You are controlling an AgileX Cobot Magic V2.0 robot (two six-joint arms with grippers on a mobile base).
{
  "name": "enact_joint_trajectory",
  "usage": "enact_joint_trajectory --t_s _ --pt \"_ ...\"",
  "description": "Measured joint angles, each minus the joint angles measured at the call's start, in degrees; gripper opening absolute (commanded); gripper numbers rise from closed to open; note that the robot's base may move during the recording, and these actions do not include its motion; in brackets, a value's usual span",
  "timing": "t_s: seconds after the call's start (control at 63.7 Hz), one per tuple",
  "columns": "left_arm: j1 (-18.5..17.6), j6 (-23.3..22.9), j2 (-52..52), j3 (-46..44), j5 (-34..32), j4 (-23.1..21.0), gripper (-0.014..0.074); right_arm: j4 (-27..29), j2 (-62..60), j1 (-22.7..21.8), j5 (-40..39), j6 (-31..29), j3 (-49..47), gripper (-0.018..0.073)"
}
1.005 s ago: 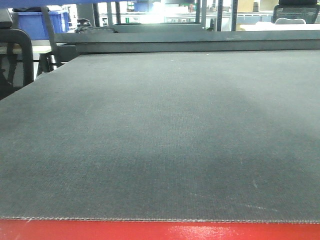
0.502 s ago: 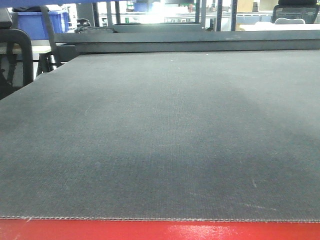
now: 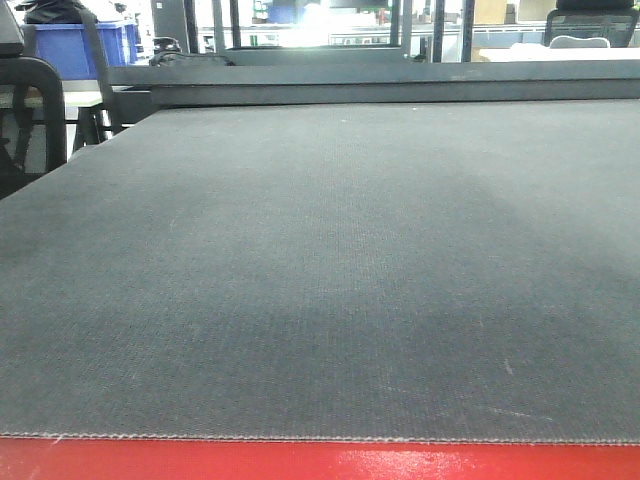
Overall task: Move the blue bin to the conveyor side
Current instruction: 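Approach the grey felt tabletop holding the bin with both grippers, then lower the blue bin onto the grey tabletop with both grippers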
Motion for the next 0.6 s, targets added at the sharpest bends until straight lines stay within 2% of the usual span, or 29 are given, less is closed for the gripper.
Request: enact_joint_trajectory --t_s 0.314,0.455,0.596 --pt "0.0 1.1 6.4 0.0 -0.3 -3.0 -0.0018 -3.1 0.6 0.0 1.4 0.4 4.5 -0.0078" --pt "-0.2 3.0 9.3 0.9 -1.4 -3.1 -0.0018 -3.4 0.7 0.0 -1.4 1.9 10.0 -0.0078" --pt "-0.7 4.6 9.8 5.3 -5.5 -2.6 -0.0018 -3.6 0.8 0.0 -5.7 5.4 16.4 -0.0078"
